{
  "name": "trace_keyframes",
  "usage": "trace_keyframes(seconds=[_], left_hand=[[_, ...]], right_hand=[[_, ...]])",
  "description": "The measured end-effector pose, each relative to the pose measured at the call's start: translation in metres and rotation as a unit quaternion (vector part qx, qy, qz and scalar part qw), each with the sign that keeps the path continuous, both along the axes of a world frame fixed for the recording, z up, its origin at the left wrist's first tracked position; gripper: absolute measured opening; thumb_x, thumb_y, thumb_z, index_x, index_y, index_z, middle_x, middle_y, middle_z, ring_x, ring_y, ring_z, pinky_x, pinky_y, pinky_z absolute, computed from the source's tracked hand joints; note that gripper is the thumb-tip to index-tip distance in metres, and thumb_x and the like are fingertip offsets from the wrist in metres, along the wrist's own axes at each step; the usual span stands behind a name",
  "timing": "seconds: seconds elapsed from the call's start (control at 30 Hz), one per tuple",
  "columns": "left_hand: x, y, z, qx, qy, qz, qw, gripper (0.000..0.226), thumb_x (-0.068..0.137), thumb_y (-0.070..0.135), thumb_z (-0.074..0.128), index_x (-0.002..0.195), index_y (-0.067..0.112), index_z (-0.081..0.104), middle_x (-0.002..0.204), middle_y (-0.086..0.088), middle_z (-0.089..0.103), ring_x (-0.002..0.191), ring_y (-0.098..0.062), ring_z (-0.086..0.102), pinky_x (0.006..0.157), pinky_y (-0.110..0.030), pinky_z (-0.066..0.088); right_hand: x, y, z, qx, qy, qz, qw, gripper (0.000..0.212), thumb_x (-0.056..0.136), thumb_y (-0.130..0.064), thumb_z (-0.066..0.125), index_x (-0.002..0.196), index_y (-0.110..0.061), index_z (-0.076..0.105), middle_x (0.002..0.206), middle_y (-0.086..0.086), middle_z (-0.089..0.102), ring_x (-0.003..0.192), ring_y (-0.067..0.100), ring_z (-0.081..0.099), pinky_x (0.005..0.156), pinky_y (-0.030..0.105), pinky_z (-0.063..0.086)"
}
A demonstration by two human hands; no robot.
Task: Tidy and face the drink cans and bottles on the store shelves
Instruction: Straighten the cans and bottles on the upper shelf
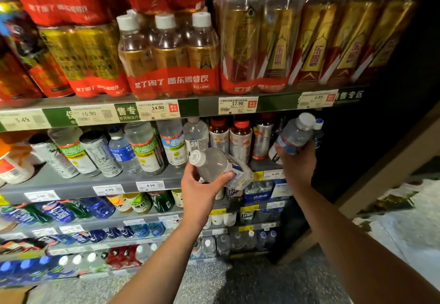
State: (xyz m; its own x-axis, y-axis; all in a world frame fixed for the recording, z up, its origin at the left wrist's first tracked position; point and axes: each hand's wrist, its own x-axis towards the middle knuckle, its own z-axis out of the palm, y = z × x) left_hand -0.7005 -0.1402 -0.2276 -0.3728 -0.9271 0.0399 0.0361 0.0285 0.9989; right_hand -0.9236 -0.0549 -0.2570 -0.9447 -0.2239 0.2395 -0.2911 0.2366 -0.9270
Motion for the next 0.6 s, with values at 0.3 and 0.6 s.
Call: trace_keyframes(seconds=[0.3, 0.6], left_hand=[[-0.041, 0.025, -0.007, 0.001, -0.004, -0.001, 1.000, 0.068, 0.065, 0.024, 0.093, 0.123, 0.015, 0.059, 0.114, -0.001, 0.072, 0.104, -0.012, 0.069, 0.090, -0.024, 0.057], [-0.114, 0.045, -0.002, -0.028, -0.022, -0.022, 0.999, 0.078, 0.066, 0.030, 0.094, 0.133, 0.019, 0.056, 0.121, 0.003, 0.069, 0.109, -0.009, 0.067, 0.096, -0.029, 0.056]], right_hand=[[0.008, 0.043, 0.009, -0.162, -0.059, 0.041, 0.984, 0.067, 0.076, -0.017, 0.086, 0.131, -0.028, 0.051, 0.122, -0.013, 0.064, 0.112, 0.003, 0.063, 0.094, 0.021, 0.049], [0.010, 0.105, -0.001, -0.194, -0.062, 0.051, 0.978, 0.069, 0.077, -0.008, 0.084, 0.122, -0.048, 0.051, 0.125, -0.017, 0.062, 0.120, 0.007, 0.059, 0.105, 0.033, 0.047]])
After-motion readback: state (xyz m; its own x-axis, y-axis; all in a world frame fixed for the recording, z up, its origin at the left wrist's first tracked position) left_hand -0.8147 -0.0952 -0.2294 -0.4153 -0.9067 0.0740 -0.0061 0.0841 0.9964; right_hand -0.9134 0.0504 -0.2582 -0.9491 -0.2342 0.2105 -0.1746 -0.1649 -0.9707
